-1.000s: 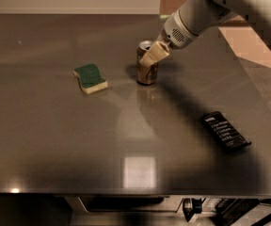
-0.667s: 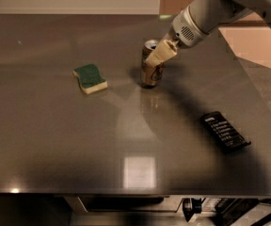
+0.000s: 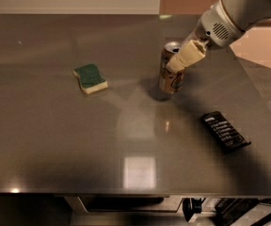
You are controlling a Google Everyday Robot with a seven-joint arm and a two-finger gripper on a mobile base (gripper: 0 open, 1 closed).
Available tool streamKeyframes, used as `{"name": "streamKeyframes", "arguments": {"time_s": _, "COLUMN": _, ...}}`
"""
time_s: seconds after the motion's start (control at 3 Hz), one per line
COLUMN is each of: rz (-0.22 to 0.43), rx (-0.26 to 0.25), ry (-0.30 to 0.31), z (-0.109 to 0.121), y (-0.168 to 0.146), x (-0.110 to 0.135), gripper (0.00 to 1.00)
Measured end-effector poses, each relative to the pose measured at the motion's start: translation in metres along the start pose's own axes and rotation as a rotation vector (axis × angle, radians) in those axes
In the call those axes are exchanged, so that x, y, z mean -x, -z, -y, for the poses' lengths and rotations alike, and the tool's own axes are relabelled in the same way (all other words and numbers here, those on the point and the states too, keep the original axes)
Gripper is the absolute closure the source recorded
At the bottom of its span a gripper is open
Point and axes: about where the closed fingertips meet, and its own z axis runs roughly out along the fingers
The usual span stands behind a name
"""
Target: Move orange can near rxbar chocolate
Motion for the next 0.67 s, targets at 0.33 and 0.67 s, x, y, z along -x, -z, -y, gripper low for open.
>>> {"name": "streamKeyframes", "arguments": {"time_s": 0.33, "rz": -0.014, "rx": 0.007, "ry": 0.003, "z": -0.021, "y": 0.014, "x": -0.019, "gripper": 1.0}}
{"name": "streamKeyframes", "arguments": {"time_s": 0.67, "rz": -0.024, "rx": 0.006, "ry": 0.004, "z": -0.036, "y": 0.02, "x": -0.036, "gripper": 1.0}}
